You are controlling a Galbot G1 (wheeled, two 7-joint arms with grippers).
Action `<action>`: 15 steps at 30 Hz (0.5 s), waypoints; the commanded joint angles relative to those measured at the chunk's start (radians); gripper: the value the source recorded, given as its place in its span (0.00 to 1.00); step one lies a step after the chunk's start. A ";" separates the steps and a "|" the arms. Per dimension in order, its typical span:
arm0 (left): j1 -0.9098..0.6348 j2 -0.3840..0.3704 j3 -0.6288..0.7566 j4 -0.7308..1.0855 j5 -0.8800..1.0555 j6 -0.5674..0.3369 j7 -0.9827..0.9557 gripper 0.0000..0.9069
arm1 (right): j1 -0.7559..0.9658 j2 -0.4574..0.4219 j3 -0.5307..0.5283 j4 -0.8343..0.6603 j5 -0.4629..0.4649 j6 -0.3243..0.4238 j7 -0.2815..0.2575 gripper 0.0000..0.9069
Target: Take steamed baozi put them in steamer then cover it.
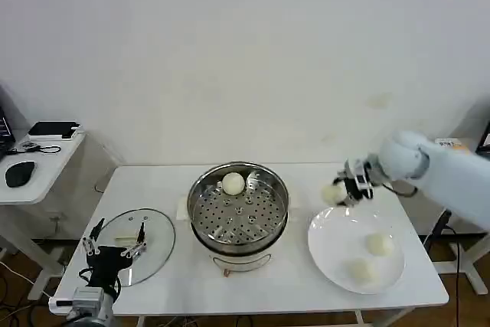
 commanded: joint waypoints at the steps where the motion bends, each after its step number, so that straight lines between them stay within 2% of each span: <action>1: -0.003 0.001 0.000 0.002 -0.001 0.000 0.000 1.00 | 0.262 0.152 -0.125 0.010 0.187 -0.051 0.014 0.72; 5: -0.012 0.000 -0.006 0.011 -0.006 0.000 0.000 1.00 | 0.266 0.298 -0.148 -0.014 0.296 -0.116 0.061 0.72; 6: -0.014 0.000 -0.008 0.011 -0.007 0.000 -0.001 1.00 | 0.265 0.305 -0.148 -0.016 0.301 -0.121 0.068 0.72; 7: -0.017 -0.001 -0.010 0.011 -0.008 0.000 -0.001 1.00 | 0.248 0.365 -0.146 -0.026 0.348 -0.141 0.087 0.72; 10: -0.021 -0.002 -0.015 0.006 -0.007 0.000 -0.001 1.00 | 0.203 0.455 -0.130 -0.037 0.441 -0.191 0.134 0.72; 15: -0.023 -0.003 -0.027 -0.002 -0.008 0.001 0.000 1.00 | 0.109 0.545 -0.126 -0.070 0.505 -0.248 0.179 0.72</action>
